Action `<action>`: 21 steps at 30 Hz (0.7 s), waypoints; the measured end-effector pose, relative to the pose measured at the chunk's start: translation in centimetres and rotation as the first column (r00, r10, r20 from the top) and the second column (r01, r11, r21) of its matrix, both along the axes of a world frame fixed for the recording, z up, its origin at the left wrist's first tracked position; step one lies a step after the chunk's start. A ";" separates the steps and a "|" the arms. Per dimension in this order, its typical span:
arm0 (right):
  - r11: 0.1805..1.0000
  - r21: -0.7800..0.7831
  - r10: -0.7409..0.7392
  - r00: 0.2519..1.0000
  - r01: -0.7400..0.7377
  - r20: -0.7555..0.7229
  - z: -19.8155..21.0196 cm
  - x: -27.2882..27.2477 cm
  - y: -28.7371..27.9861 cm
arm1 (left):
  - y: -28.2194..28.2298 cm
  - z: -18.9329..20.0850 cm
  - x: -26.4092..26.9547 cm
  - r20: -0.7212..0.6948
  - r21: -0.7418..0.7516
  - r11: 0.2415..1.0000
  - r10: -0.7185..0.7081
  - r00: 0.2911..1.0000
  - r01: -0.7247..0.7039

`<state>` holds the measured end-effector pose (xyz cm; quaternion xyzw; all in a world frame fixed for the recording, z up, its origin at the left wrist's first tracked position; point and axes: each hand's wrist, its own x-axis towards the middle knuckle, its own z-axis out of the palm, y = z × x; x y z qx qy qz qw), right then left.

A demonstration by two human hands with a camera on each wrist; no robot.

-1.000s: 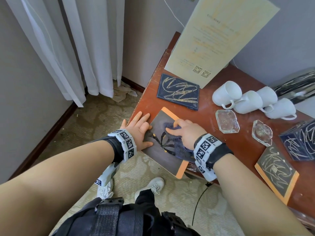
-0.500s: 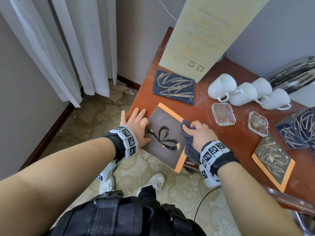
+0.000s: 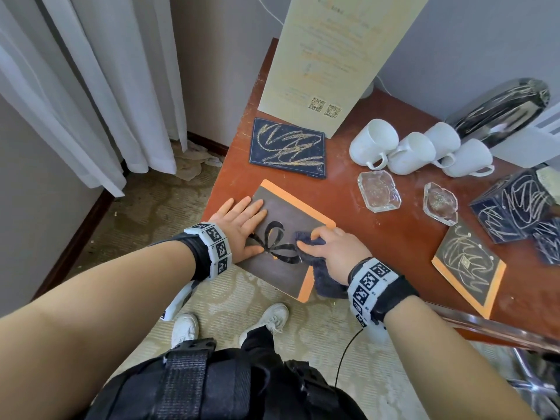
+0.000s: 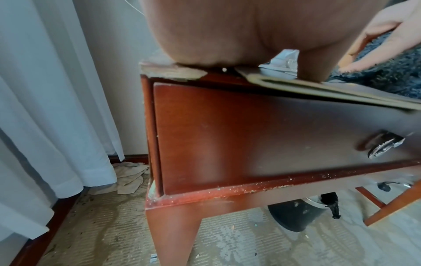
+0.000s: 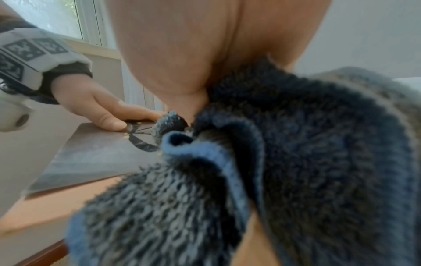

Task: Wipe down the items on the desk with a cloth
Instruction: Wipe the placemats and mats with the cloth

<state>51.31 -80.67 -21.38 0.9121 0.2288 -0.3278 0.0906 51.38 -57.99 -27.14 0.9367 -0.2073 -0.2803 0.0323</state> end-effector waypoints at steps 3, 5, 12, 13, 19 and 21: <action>0.990 0.066 -0.130 0.988 0.125 0.080 -0.2 0.6 1.1 | 0.0 0.1 0.0 0.000 0.006 1.000 0.001 1.000 -0.001; 0.980 0.095 -0.185 0.977 0.175 0.109 -0.6 1.1 2.2 | -0.1 0.1 0.0 0.009 0.011 1.000 -0.001 1.000 0.001; 0.900 0.058 -0.435 0.883 0.432 0.174 -1.2 1.1 1.5 | -0.2 0.2 -0.1 -0.003 0.018 1.000 0.018 1.000 -0.018; 0.889 0.062 -0.457 0.875 0.453 0.162 -1.1 0.7 1.0 | -0.2 0.2 -0.1 -0.001 0.015 1.000 0.021 1.000 -0.021; 0.880 0.188 -0.441 0.897 0.436 -0.022 -1.4 -2.5 -0.7 | -0.2 0.2 -0.1 -0.002 0.022 1.000 0.019 1.000 -0.019; 0.855 0.189 -0.484 0.874 0.483 -0.044 -1.4 -2.0 -1.3 | -0.2 0.3 -0.1 -0.001 0.028 0.999 0.017 1.000 -0.017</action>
